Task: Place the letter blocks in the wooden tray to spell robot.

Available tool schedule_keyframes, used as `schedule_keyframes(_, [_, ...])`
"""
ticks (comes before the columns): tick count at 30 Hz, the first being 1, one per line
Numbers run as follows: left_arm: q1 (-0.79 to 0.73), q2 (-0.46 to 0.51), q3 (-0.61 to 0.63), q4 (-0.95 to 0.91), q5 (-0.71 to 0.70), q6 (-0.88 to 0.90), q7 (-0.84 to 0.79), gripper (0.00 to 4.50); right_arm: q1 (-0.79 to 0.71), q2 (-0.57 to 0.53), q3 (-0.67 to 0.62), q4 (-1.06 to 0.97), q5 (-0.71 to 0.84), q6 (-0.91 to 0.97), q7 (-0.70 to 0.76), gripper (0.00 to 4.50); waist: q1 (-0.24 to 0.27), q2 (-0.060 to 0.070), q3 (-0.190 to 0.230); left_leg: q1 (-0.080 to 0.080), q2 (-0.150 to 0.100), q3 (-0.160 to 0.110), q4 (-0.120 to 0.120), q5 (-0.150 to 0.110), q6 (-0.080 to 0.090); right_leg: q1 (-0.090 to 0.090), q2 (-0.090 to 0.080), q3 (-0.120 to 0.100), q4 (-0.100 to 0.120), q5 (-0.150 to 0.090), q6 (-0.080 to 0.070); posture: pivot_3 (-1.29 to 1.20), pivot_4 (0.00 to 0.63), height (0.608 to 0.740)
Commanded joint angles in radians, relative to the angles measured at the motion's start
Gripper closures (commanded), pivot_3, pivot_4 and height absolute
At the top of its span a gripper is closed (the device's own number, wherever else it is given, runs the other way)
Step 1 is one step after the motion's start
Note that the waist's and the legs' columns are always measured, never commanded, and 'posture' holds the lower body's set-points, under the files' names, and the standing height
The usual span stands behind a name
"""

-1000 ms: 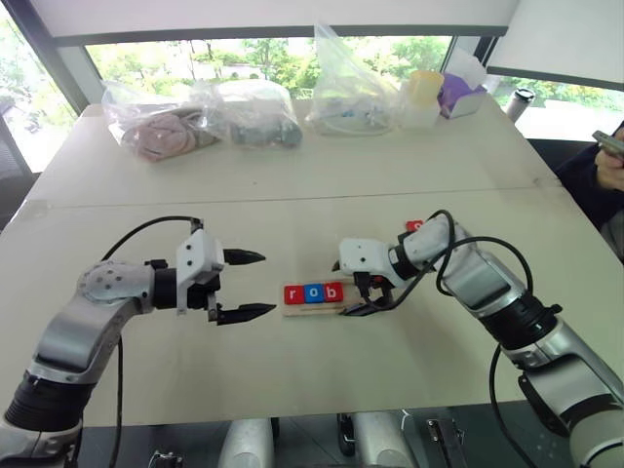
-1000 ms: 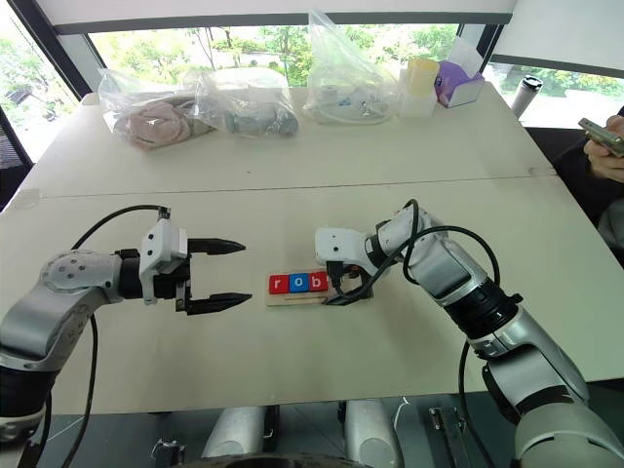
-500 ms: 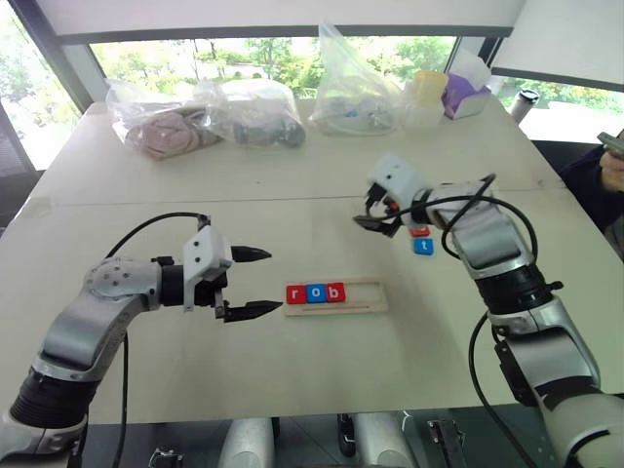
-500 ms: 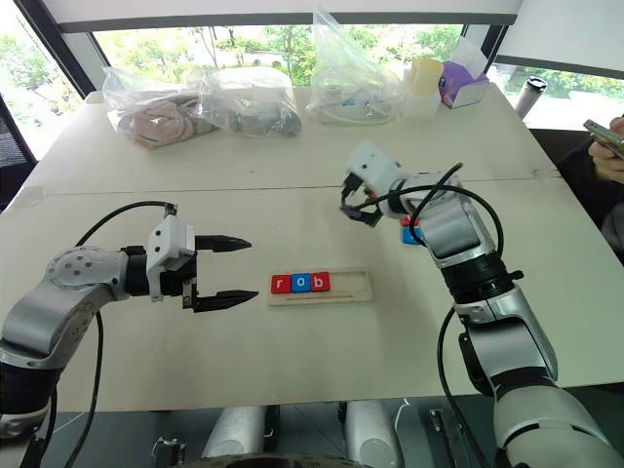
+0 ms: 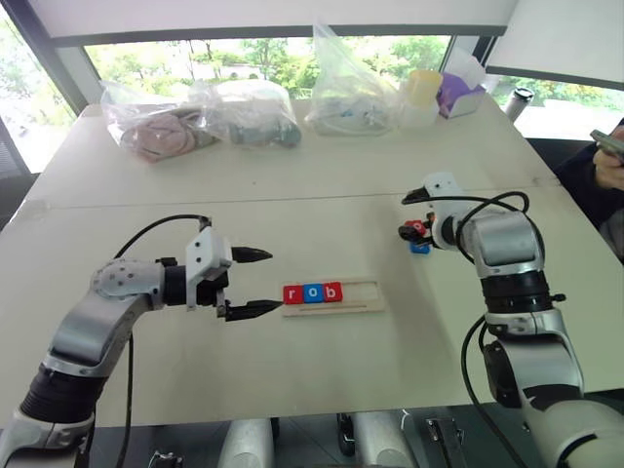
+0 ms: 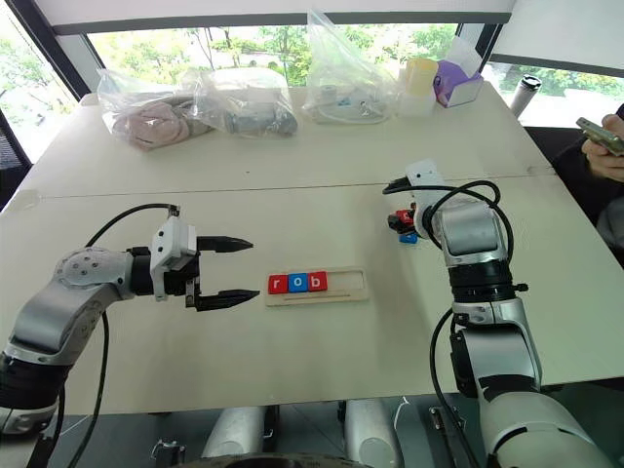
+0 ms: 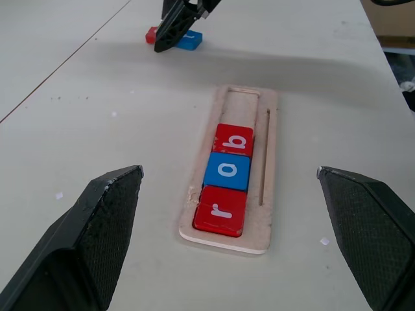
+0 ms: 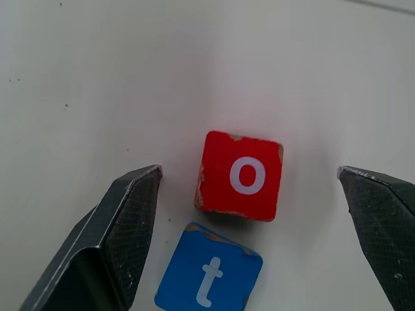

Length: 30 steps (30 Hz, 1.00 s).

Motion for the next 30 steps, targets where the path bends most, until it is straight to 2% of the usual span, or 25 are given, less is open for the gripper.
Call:
schedule_keyframes(1, [-0.017, 0.000, 0.003, -0.005, 0.001, -0.024, -0.008, 0.00, -0.028, 0.010, -0.035, 0.046, 0.025, -0.008, -0.035, 0.11, -0.001, 0.000, 0.000, 0.000, 0.000, 0.000, 0.000, 0.000, 0.000, 0.000, 0.000, 0.000, 0.000, 0.000, 0.000, 0.00, 0.150, 0.740])
schedule_keyframes(4, [-0.012, 0.000, 0.006, -0.003, 0.007, -0.031, -0.006, 0.00, -0.044, 0.023, -0.063, 0.088, 0.046, -0.001, -0.059, 0.11, -0.002, 0.000, 0.000, 0.001, 0.000, 0.000, 0.000, 0.000, 0.000, 0.001, 0.000, 0.000, 0.000, 0.000, 0.000, 0.00, 0.150, 0.740])
schedule_keyframes(6, [-0.008, 0.000, 0.008, -0.005, 0.008, -0.033, -0.003, 0.00, -0.048, 0.022, -0.062, 0.097, 0.052, -0.002, -0.065, 0.62, -0.001, 0.000, 0.000, 0.001, 0.000, 0.000, 0.000, 0.000, 0.000, 0.001, 0.000, 0.000, 0.000, 0.000, 0.000, 0.00, 0.150, 0.740])
schedule_keyframes(7, [-0.005, 0.000, 0.009, -0.006, 0.008, -0.033, -0.001, 0.00, -0.050, 0.023, -0.065, 0.098, 0.059, 0.005, -0.067, 0.93, -0.001, 0.000, 0.000, 0.001, 0.000, 0.000, 0.000, 0.000, 0.000, 0.001, 0.000, 0.000, 0.000, 0.000, 0.000, 0.00, 0.150, 0.740])
schedule_keyframes(12, [0.006, -0.001, 0.012, -0.013, 0.010, -0.037, 0.007, 0.00, -0.057, 0.022, -0.075, 0.100, 0.089, 0.014, -0.080, 3.37, 0.001, 0.000, 0.000, 0.001, 0.000, 0.000, 0.000, 0.000, 0.000, 0.001, 0.000, 0.000, 0.000, 0.000, 0.000, 0.00, 0.150, 0.740])
schedule_keyframes(18, [0.006, -0.006, 0.006, -0.009, 0.010, -0.042, 0.009, 0.00, -0.085, -0.028, -0.036, 0.038, 0.088, 0.021, -0.077, 3.37, 0.001, 0.000, 0.000, 0.001, 0.000, 0.000, 0.000, 0.000, 0.000, 0.001, 0.000, 0.000, 0.000, 0.000, 0.000, 0.00, 0.150, 0.740])
schedule_keyframes(20, [0.003, -0.009, 0.003, -0.005, 0.013, -0.044, 0.007, 0.00, -0.098, -0.052, -0.035, -0.011, 0.105, 0.081, -0.066, 3.37, 0.002, 0.000, 0.000, 0.000, 0.000, 0.000, 0.000, 0.000, 0.000, 0.000, 0.000, 0.000, 0.000, 0.000, 0.000, 0.00, 0.150, 0.740])
schedule_keyframes(25, [-0.005, -0.018, -0.003, 0.019, 0.019, -0.058, -0.002, 0.00, -0.106, -0.165, -0.076, -0.270, 0.214, 0.365, -0.034, 3.37, 0.004, 0.001, 0.000, -0.001, 0.000, 0.000, -0.001, 0.000, 0.000, -0.002, 0.000, 0.000, 0.000, 0.000, 0.000, 0.00, 0.150, 0.740])
schedule_keyframes(28, [-0.008, -0.026, -0.010, 0.032, 0.024, -0.074, -0.016, 0.00, 0.066, -0.308, -0.122, -0.515, 0.460, 0.381, -0.056, 3.37, 0.013, 0.000, -0.001, -0.002, 0.000, -0.002, -0.002, 0.000, 0.000, -0.001, 0.000, -0.001, -0.001, 0.000, 0.000, 0.00, 0.150, 0.740])
schedule_keyframes(30, [-0.016, -0.030, -0.011, 0.041, 0.023, -0.081, -0.023, 0.00, 0.187, -0.354, -0.179, -0.591, 0.655, 0.381, -0.155, 3.37, 0.014, -0.001, -0.001, -0.002, 0.000, -0.003, -0.002, 0.000, 0.001, 0.001, 0.000, -0.002, -0.003, -0.002, -0.001, 0.00, 0.150, 0.740])
